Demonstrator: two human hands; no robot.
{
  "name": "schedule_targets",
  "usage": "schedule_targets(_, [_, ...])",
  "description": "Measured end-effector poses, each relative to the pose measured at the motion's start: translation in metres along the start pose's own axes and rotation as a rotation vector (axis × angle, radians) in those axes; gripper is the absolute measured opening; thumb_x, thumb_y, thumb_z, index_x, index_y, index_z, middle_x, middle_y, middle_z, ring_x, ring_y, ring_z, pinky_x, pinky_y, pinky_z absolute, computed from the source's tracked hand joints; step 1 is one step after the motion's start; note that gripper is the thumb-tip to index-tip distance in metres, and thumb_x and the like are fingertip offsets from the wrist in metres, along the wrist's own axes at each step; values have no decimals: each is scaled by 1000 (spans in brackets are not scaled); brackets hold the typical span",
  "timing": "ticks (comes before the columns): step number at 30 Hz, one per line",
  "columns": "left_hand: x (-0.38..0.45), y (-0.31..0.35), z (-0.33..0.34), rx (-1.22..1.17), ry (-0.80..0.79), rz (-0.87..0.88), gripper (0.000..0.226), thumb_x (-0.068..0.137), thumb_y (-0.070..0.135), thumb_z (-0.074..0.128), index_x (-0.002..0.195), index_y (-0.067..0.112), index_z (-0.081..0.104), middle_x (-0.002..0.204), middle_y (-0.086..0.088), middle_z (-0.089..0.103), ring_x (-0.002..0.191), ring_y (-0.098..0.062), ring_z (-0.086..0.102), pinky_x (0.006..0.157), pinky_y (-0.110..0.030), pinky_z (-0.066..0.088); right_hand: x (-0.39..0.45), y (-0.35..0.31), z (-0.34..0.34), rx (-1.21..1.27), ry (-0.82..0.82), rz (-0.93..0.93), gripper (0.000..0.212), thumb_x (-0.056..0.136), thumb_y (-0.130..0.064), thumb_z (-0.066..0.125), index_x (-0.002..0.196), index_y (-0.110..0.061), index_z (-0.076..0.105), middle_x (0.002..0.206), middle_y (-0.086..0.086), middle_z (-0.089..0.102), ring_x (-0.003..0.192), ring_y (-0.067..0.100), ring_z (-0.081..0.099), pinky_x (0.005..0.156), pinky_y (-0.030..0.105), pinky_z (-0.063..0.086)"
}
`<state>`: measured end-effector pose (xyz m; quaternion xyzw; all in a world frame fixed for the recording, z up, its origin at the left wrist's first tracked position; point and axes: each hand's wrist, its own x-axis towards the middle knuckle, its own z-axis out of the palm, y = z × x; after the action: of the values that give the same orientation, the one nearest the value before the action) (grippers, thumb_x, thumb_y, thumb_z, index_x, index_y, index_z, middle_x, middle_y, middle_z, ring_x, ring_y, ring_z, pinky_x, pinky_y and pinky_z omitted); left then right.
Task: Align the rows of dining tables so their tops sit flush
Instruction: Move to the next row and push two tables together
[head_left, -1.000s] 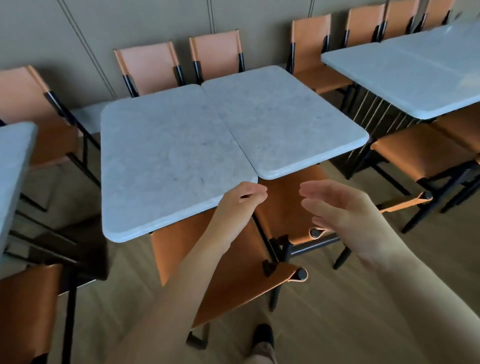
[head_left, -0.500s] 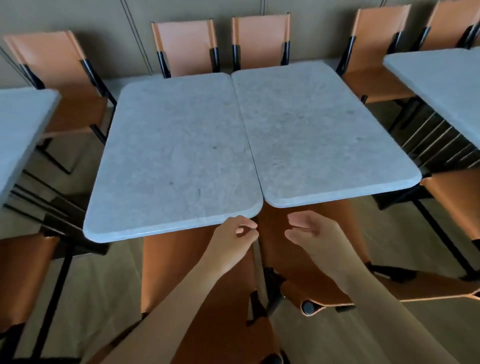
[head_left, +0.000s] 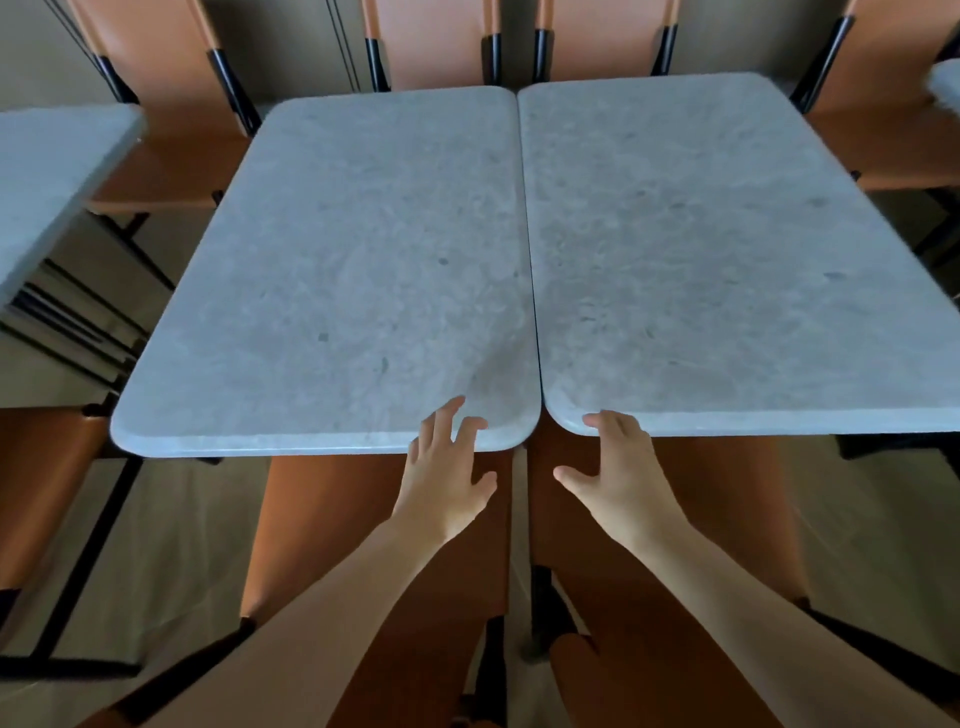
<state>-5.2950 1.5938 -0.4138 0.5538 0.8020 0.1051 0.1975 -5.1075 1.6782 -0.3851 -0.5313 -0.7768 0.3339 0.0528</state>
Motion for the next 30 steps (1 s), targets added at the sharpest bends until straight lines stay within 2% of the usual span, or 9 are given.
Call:
schedule_targets(5, [30, -8, 18, 30, 67, 83, 70, 91, 39, 66, 149, 29, 29, 163, 4, 5, 150, -23, 12, 121, -40, 19, 19, 7, 32, -174, 68, -137, 75, 88, -39, 75, 149, -13, 40, 161, 9, 27, 150, 27, 27, 116, 42, 34])
schedule_targets(9, [36, -44, 16, 72, 128, 106, 74, 87, 46, 66, 149, 27, 32, 162, 4, 13, 147, -23, 19, 119, -41, 21, 35, -2, 59, -246, 142, -285, 79, 73, -35, 88, 136, -2, 53, 148, 22, 45, 136, 40, 47, 110, 53, 45])
schedule_targets(12, [43, -89, 3, 208, 126, 127, 88, 78, 57, 71, 151, 30, 29, 161, 3, 15, 148, -27, 20, 121, -45, 19, 56, -24, 75, -319, 137, -391, 87, 65, -44, 91, 133, -2, 56, 143, 23, 49, 127, 41, 54, 106, 55, 47])
schedule_targets(14, [50, -117, -9, 272, 86, 79, 101, 71, 68, 72, 154, 34, 23, 164, 5, 10, 152, -28, 10, 124, -45, 10, 74, -37, 88, -357, 141, -439, 89, 66, -54, 85, 133, -3, 56, 143, 23, 49, 127, 40, 53, 108, 57, 44])
schedule_targets(16, [54, -141, -20, 337, 41, 46, 112, 63, 83, 62, 156, 41, 14, 167, 9, 4, 155, -25, 1, 126, -44, 2, 89, -47, 98, -403, 129, -450, 94, 69, -65, 75, 136, -4, 54, 147, 23, 45, 132, 40, 48, 112, 59, 37])
schedule_targets(18, [58, -162, -27, 364, 20, 75, 115, 57, 92, 48, 155, 49, 6, 167, 13, 1, 156, -19, -3, 126, -47, 0, 99, -52, 108, -432, 108, -423, 105, 67, -77, 64, 142, -6, 48, 152, 23, 39, 141, 39, 39, 118, 61, 26])
schedule_targets(21, [63, -186, -32, 376, 7, 155, 111, 58, 96, 42, 152, 58, -4, 167, 19, -2, 155, -11, -8, 124, -55, 2, 103, -53, 121, -491, 119, -368, 118, 63, -89, 44, 147, -7, 40, 155, 25, 34, 147, 40, 29, 118, 66, 17])
schedule_targets(26, [68, -199, -25, 391, 89, 222, 107, 60, 97, 40, 151, 59, 0, 168, 17, 4, 156, -13, -3, 122, -60, 6, 108, -65, 136, -581, 153, -301, 133, 50, -97, 45, 140, 1, 39, 152, 29, 32, 148, 49, 23, 112, 78, 13])
schedule_targets(30, [69, -203, -24, 410, 87, 247, 113, 56, 98, 36, 152, 56, -6, 168, 15, -5, 155, -14, -10, 123, -59, 1, 109, -63, 142, -608, 201, -309, 135, 48, -98, 41, 144, -3, 38, 152, 26, 36, 147, 50, 27, 110, 79, 17])
